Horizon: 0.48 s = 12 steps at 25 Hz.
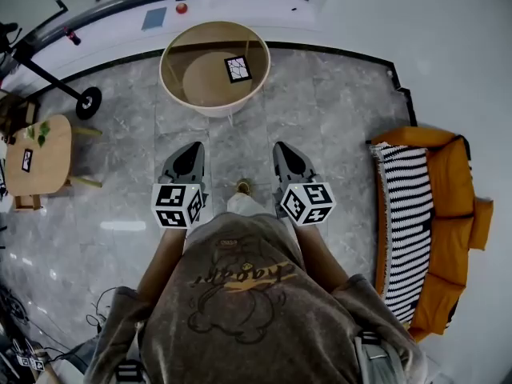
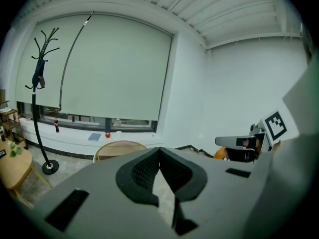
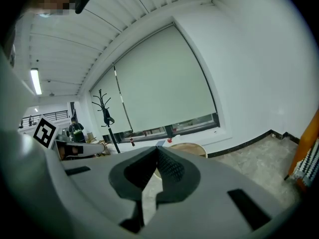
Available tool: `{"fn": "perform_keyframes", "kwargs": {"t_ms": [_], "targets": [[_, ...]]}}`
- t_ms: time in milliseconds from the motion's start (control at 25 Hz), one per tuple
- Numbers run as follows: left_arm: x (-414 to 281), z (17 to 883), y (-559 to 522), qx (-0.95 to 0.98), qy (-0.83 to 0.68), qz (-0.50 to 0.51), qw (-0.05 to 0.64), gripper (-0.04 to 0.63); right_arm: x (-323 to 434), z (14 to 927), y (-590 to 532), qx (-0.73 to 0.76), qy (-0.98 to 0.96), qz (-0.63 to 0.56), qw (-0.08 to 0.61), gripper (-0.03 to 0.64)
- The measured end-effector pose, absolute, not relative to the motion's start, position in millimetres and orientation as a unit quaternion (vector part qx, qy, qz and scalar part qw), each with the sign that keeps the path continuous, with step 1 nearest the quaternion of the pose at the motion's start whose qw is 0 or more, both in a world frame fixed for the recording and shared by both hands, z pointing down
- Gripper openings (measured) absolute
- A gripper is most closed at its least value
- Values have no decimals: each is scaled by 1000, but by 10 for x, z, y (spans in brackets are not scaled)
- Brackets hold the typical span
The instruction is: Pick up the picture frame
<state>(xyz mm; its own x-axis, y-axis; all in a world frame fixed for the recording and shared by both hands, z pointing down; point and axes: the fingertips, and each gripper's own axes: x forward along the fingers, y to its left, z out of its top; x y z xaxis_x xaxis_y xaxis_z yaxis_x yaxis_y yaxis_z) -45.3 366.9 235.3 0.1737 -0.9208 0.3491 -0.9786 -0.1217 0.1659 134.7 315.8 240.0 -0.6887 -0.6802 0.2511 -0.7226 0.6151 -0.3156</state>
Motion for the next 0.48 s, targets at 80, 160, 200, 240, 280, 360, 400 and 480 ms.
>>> {"fn": "perform_keyframes", "kwargs": {"t_ms": [80, 160, 200, 240, 280, 360, 400, 480], "targets": [[-455, 2322, 3534, 744, -639, 78, 178, 17, 1346, 2401, 3014, 390, -897, 199, 55, 17], [-482, 2301, 3416, 744, -640, 77, 177, 17, 1326, 2401, 2889, 389, -898, 199, 56, 17], [-498, 2298, 3366, 743, -641, 77, 178, 17, 1315, 2402, 2833, 389, -898, 199, 56, 17], [-514, 2299, 3318, 742, -642, 77, 178, 17, 1306, 2403, 2778, 388, -898, 198, 56, 17], [-528, 2304, 3269, 741, -643, 77, 179, 17, 1298, 2404, 2723, 388, -898, 198, 56, 17], [-545, 2319, 3161, 739, -645, 79, 180, 17, 1288, 2410, 2604, 386, -899, 198, 56, 17], [-548, 2326, 3102, 738, -646, 79, 181, 17, 1288, 2417, 2541, 385, -900, 198, 57, 17], [-548, 2340, 2989, 736, -647, 80, 182, 17, 1289, 2437, 2421, 383, -900, 199, 58, 17]]}}
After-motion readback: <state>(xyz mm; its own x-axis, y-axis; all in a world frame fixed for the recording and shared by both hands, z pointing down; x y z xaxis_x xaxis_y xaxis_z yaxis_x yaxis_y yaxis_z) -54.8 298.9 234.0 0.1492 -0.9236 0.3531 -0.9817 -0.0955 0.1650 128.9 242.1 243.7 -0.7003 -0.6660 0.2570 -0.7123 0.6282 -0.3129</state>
